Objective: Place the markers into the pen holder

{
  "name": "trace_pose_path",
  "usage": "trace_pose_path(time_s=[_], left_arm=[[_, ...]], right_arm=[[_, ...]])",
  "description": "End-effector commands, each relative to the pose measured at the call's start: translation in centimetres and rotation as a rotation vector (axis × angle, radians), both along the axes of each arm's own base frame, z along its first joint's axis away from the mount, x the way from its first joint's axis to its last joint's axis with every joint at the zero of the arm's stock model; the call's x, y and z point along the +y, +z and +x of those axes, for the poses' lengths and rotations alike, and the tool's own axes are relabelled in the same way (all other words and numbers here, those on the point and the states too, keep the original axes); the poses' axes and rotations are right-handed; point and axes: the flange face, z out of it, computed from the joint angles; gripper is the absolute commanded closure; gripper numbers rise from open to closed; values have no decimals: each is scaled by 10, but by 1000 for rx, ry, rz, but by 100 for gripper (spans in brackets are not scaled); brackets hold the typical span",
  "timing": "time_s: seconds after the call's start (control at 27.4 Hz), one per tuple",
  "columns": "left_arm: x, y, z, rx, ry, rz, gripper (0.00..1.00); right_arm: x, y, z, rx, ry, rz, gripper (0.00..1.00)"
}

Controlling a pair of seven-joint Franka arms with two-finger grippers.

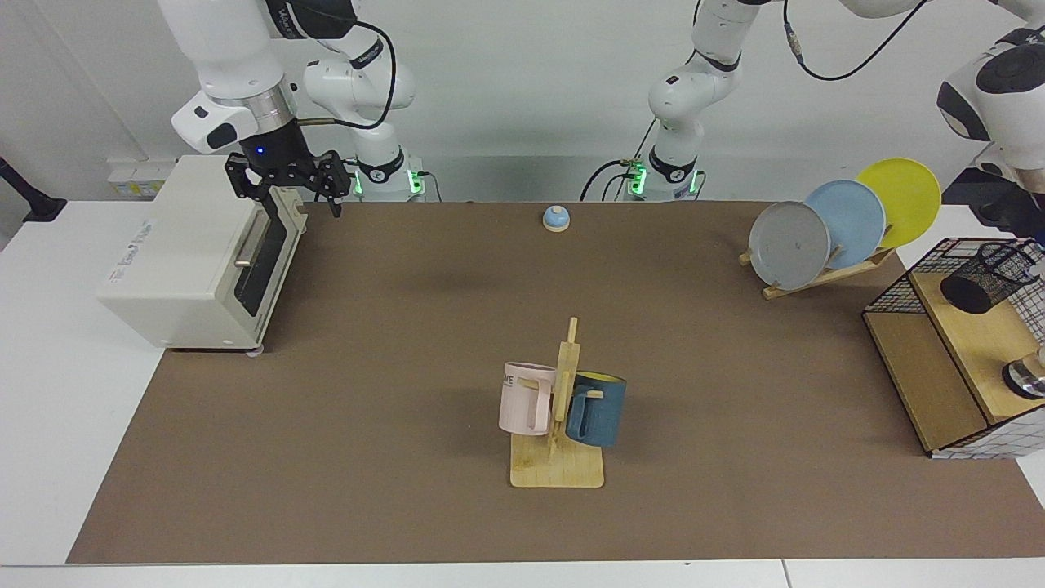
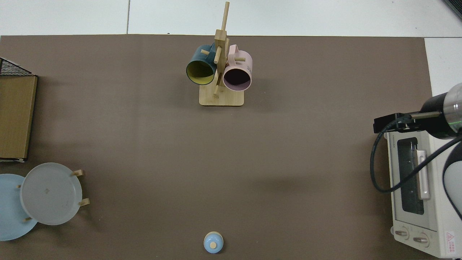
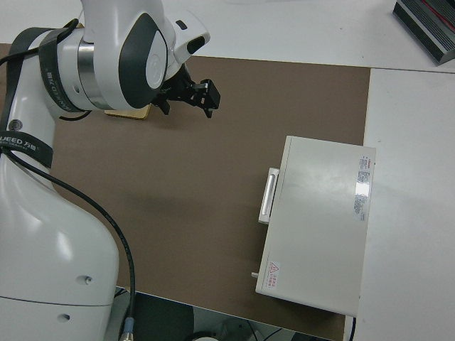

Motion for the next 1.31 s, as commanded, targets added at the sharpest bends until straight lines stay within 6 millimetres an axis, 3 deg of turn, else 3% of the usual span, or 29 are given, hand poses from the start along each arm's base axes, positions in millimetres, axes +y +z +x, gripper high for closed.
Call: trace_pose_path(time_s=[0.0,0.07,0.11,0.18,0.26,0.55,0.8,0.95,1.09,1.28], left_arm=[[5,-25,-7,9,-18,-46,100],[6,-27,-7,4,-8,-66,100],[5,-25,-6,4,-5,-72,92],[1,-24,-5,15,-14,-65,21],[1,-20,-4,15,-13,-66,0],[-4,25,1,-42,8,-45,0],[-46,50,2,-191,140,-267,0],[-74,53,3,-307,301,-398,0],[-113,44,8,-370,466,-497,0],[-138,31,6,-446,778,-684,0]], right_arm=[[-4,3,-2,6,20,-2,0],[-4,3,-2,7,20,-2,0],[-3,3,-2,7,21,-2,0],[-3,3,-2,7,21,-2,0],[-4,3,-2,7,20,-2,0],[-4,3,-2,7,20,-2,0],[-4,3,-2,8,20,-1,0],[-4,3,-2,6,20,-2,0],[-5,3,-2,7,18,-2,0],[-4,3,-2,7,20,-2,0]])
